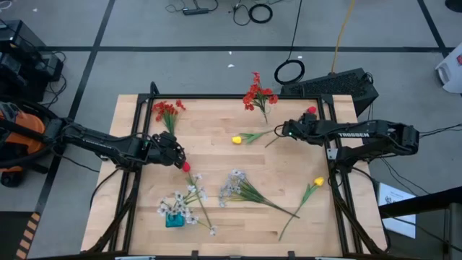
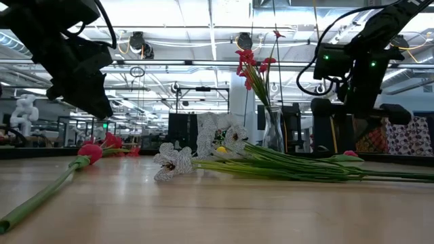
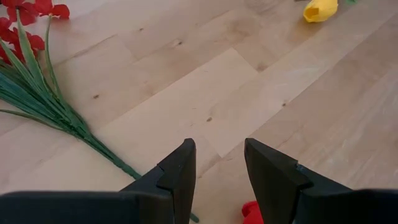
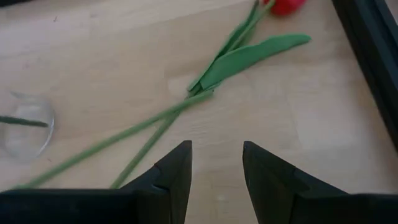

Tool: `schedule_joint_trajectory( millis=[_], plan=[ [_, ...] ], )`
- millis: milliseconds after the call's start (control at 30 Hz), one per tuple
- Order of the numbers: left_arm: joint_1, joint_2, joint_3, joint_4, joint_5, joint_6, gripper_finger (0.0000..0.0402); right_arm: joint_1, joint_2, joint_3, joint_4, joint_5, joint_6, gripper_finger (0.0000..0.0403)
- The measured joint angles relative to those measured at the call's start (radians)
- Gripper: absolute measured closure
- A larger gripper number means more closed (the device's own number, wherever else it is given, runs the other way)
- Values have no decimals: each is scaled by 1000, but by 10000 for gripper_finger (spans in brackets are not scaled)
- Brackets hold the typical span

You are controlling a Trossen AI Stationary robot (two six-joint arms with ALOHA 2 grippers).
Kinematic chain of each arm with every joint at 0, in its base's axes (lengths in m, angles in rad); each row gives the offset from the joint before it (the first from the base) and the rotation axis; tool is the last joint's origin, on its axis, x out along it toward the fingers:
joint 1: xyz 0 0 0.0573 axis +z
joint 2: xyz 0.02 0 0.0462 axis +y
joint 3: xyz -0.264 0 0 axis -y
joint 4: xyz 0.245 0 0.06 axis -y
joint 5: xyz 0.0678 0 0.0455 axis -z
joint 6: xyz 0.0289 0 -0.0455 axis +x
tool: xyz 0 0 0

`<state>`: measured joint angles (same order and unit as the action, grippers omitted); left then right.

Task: Sort flowers into vase by color
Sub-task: Put the top red flower into the transparent flower vase

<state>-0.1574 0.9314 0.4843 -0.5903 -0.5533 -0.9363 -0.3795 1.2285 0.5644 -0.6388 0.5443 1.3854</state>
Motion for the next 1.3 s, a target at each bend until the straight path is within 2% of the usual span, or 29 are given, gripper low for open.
schedule_joint_trajectory(
  millis=[133,267,433,633,767,967,1300],
  plan=[
    [0,0,0,0,-1,2,258,-74,0,0,25,-32,21,274],
    [0,0,0,-1,-8,21,258,-178,0,20,99,-92,-56,291],
    [0,4,0,-2,-8,32,258,-308,0,106,108,-109,-161,319],
    [0,19,0,-1,-30,34,258,-465,16,148,83,-251,-200,348],
    [0,31,0,-1,-31,51,258,-517,46,148,86,-308,-201,358],
    [0,56,0,-2,-31,55,258,-545,122,149,95,-317,-202,349],
    [0,69,0,-1,-24,55,258,-591,232,148,157,-316,-218,285]
  ],
)
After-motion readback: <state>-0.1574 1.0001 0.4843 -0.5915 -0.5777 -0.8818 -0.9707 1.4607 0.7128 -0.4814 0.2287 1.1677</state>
